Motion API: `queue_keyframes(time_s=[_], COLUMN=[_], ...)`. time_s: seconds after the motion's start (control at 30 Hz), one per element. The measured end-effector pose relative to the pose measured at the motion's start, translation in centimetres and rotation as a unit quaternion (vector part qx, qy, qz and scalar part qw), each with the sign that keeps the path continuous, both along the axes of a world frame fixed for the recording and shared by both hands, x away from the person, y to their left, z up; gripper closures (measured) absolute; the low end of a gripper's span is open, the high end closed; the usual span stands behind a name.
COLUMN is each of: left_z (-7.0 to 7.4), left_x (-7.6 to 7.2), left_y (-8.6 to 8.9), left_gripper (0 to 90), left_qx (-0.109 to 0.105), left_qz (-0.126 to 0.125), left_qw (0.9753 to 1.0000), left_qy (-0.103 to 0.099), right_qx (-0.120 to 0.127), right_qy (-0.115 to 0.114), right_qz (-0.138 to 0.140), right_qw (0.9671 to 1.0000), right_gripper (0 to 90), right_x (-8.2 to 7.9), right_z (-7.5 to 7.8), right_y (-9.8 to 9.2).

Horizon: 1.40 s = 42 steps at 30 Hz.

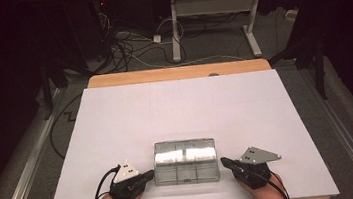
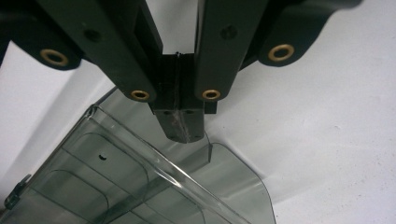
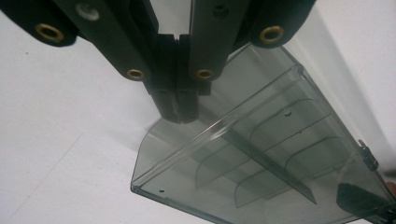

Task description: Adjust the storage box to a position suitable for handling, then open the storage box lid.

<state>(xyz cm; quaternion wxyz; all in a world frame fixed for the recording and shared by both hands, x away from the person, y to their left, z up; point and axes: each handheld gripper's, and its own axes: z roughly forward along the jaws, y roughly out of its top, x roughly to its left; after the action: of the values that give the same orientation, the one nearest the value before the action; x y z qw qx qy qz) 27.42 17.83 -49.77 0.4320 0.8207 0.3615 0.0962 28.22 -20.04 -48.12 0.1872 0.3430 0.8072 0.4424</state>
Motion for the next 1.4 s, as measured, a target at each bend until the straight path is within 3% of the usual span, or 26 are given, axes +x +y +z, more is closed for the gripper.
queue_keyframes(time_s=[0.2, 0.3, 0.5, 0.63, 0.77, 0.93, 1.4], left_z=[0.1, 0.1, 0.1, 0.2, 0.4, 0.4, 0.3], left_x=[0.2, 0.3, 0.9, 1.0, 1.2, 1.6, 1.8], left_y=[0.3, 0.5, 1.2, 1.5, 2.2, 2.9, 2.6], left_gripper=[87.6, 87.6, 87.4, 87.6, 87.7, 87.6, 87.6], left_qx=[-0.015, -0.016, -0.030, -0.020, -0.028, -0.040, -0.041], left_qz=[0.004, 0.010, 0.025, 0.037, 0.046, 0.030, -0.003], left_qw=[0.9999, 0.9997, 0.9991, 0.9986, 0.9981, 0.9986, 0.9989], left_qy=[-0.005, -0.018, -0.019, -0.032, -0.029, -0.015, -0.023], right_qx=[0.008, 0.008, 0.020, 0.027, 0.028, 0.034, 0.044], right_qy=[0.000, 0.000, -0.002, -0.009, -0.011, -0.014, -0.023], right_qz=[-0.010, -0.012, -0.020, -0.027, -0.028, -0.021, -0.010], right_qw=[0.9999, 0.9999, 0.9996, 0.9992, 0.9992, 0.9991, 0.9987], right_gripper=[90.0, 90.0, 90.0, 90.0, 90.0, 90.0, 90.0], right_x=[0.2, 0.2, 0.6, 0.7, 0.7, 0.5, 0.2], right_z=[-0.1, -0.1, 0.0, 0.2, 0.2, 0.4, 1.7], right_y=[0.0, 0.0, -0.3, -0.4, -0.5, -0.4, 0.0])
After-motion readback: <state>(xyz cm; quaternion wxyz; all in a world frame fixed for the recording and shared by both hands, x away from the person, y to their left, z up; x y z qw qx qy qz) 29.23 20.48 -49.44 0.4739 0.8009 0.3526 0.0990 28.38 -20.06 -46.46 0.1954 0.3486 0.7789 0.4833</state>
